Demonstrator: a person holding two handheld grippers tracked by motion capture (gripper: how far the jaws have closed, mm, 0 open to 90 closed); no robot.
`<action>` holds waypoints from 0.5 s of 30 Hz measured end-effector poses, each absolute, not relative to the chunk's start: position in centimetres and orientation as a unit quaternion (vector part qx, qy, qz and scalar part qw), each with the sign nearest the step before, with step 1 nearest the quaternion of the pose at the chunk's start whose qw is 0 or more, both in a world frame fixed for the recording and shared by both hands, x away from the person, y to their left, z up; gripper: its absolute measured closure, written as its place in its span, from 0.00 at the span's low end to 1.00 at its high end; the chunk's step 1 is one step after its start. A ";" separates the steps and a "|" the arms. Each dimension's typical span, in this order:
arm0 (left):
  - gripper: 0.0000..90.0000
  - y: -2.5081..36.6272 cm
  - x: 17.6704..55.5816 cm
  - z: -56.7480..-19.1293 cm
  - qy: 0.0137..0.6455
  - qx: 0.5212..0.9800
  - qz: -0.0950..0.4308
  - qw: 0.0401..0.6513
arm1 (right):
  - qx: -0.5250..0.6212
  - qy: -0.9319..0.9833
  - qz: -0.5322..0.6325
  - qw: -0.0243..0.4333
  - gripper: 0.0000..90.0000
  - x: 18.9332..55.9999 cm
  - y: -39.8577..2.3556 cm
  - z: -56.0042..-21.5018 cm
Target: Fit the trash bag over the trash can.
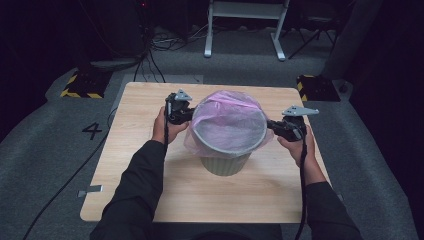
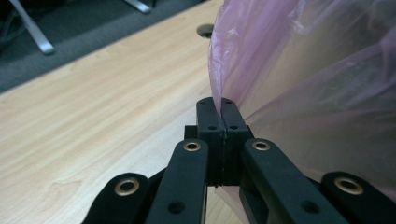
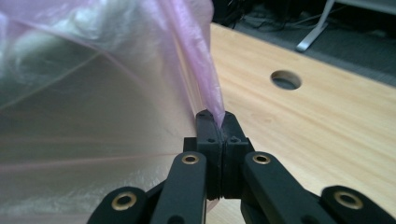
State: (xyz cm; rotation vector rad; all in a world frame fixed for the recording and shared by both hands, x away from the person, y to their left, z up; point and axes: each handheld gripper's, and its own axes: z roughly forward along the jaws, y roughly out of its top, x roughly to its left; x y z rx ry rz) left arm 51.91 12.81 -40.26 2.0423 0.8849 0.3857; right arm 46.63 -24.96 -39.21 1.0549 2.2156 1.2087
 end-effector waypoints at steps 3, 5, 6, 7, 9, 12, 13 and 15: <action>1.00 12.7 52.3 -40.4 0.357 0.821 0.139 0.422 | 0.382 0.795 0.429 0.195 1.00 46.9 -24.7 -39.3; 1.00 12.6 52.6 -40.4 0.360 0.823 0.132 0.419 | 0.386 0.796 0.427 0.189 1.00 47.2 -24.7 -39.4; 0.99 12.5 52.7 -40.4 0.360 0.824 0.129 0.418 | 0.387 0.796 0.427 0.183 1.00 47.3 -24.7 -39.5; 0.99 12.5 52.7 -40.5 0.361 0.826 0.117 0.418 | 0.389 0.796 0.429 0.180 1.00 47.4 -24.7 -39.5; 0.99 12.5 52.8 -40.6 0.361 0.829 0.110 0.412 | 0.389 0.798 0.427 0.173 1.00 47.4 -24.7 -39.7; 0.99 12.7 53.1 -40.7 0.368 0.830 0.099 0.406 | 0.393 0.801 0.422 0.161 1.00 47.6 -24.7 -40.0; 0.98 12.7 53.1 -40.8 0.369 0.832 0.100 0.403 | 0.394 0.801 0.422 0.159 1.00 47.7 -24.6 -40.0; 0.98 12.7 53.2 -40.8 0.369 0.833 0.096 0.402 | 0.398 0.800 0.420 0.157 1.00 47.8 -24.6 -40.1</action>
